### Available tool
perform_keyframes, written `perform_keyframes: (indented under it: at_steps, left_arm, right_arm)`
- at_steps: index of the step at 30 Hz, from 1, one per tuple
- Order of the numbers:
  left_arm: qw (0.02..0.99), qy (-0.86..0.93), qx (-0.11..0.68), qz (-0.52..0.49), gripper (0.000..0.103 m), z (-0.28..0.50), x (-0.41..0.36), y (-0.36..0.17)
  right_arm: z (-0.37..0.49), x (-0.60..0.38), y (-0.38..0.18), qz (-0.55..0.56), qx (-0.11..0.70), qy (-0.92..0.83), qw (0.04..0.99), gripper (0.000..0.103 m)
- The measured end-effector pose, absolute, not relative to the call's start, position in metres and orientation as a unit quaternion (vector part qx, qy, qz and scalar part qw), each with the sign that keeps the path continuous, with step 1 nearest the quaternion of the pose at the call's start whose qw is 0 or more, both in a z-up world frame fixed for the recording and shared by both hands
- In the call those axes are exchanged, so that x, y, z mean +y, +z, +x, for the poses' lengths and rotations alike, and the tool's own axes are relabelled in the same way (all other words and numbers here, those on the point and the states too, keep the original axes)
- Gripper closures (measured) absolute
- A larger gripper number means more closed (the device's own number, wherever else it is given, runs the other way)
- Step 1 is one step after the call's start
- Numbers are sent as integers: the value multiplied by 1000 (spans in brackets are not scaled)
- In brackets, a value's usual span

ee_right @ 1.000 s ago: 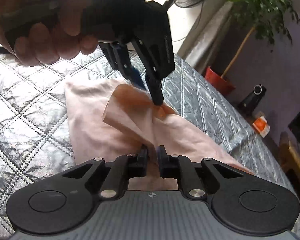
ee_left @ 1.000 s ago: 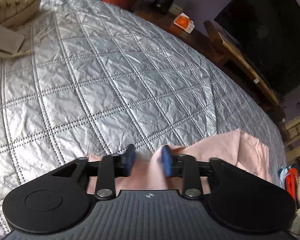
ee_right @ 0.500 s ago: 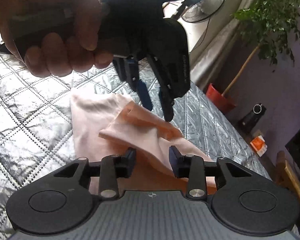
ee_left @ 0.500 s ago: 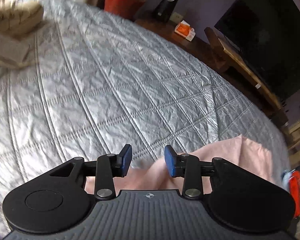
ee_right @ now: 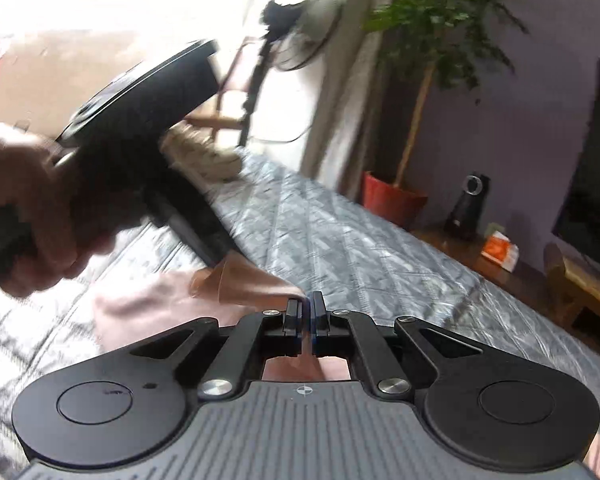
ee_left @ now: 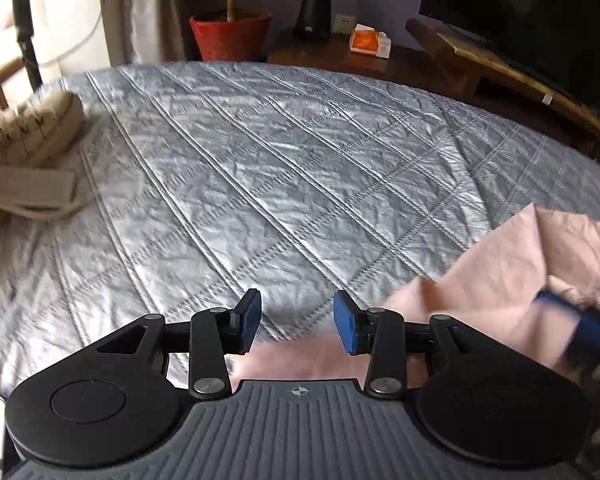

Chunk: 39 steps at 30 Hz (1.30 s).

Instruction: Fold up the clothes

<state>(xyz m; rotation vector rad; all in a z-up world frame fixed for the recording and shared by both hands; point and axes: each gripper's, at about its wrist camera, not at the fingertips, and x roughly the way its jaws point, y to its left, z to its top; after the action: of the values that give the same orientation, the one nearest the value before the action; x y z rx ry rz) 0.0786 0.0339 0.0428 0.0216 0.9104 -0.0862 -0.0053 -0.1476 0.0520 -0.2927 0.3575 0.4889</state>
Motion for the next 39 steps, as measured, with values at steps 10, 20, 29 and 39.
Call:
perform_keyframes:
  at_steps: [10, 20, 29, 39]
  left_arm:
    - [912, 25, 408, -34, 52, 81, 61, 50]
    - [906, 36, 414, -74, 48, 86, 73, 51]
    - [902, 51, 417, -99, 44, 88, 86, 48]
    - [900, 47, 419, -108, 44, 90, 79, 45]
  right_arm:
    - [14, -153, 86, -161, 130, 235, 950, 98]
    - [99, -149, 102, -231, 140, 278, 922, 98]
    - [38, -158, 131, -194, 118, 367, 902, 98]
    - [77, -157, 137, -236, 112, 398, 879, 97]
